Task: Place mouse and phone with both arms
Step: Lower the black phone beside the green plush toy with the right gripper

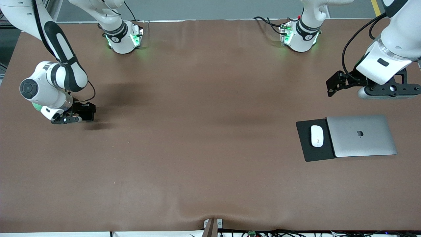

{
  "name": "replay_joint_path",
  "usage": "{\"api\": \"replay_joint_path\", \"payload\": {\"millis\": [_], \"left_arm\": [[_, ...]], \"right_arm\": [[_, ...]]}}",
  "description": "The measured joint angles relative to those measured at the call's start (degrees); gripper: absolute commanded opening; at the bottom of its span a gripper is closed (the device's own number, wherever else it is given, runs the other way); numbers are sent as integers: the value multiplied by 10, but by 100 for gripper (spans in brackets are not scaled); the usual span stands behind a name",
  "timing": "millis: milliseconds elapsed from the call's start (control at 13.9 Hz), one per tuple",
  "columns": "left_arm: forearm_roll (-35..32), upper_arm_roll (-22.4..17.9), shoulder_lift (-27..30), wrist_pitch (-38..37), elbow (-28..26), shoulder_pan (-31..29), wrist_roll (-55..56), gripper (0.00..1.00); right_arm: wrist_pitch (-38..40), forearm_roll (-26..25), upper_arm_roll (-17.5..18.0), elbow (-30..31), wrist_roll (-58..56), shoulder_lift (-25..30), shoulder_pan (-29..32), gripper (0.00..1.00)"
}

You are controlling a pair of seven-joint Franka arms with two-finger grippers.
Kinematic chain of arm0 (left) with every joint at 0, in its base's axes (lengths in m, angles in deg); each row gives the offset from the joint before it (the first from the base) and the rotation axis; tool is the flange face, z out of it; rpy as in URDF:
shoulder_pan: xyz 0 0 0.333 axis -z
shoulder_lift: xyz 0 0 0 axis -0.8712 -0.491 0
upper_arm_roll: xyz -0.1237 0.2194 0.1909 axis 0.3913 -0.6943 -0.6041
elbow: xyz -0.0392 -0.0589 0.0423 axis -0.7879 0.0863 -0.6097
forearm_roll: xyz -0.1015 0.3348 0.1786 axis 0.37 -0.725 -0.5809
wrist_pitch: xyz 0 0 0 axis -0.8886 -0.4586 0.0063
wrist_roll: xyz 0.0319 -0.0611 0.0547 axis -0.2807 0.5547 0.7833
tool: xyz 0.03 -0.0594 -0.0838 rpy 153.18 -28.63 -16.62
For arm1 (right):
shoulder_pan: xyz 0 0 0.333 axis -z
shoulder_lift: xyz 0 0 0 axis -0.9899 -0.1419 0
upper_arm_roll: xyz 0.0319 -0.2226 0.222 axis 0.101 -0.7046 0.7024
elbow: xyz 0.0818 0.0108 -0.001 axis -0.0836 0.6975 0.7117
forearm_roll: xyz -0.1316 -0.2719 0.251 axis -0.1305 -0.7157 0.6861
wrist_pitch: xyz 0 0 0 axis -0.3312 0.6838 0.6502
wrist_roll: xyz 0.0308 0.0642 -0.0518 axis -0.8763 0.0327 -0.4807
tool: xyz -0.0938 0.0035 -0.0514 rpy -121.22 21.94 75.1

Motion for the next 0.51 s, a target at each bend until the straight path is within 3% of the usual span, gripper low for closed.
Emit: {"api": "replay_joint_path", "payload": {"millis": [433, 505], "left_arm": [[0, -2, 0, 1, 0, 0, -26, 100], [0, -3, 0, 2, 1, -1, -32, 100]], "right_arm": [[-40, 0, -7, 26, 0, -2, 0, 20], [-44, 0, -7, 30, 0, -2, 0, 27]]}}
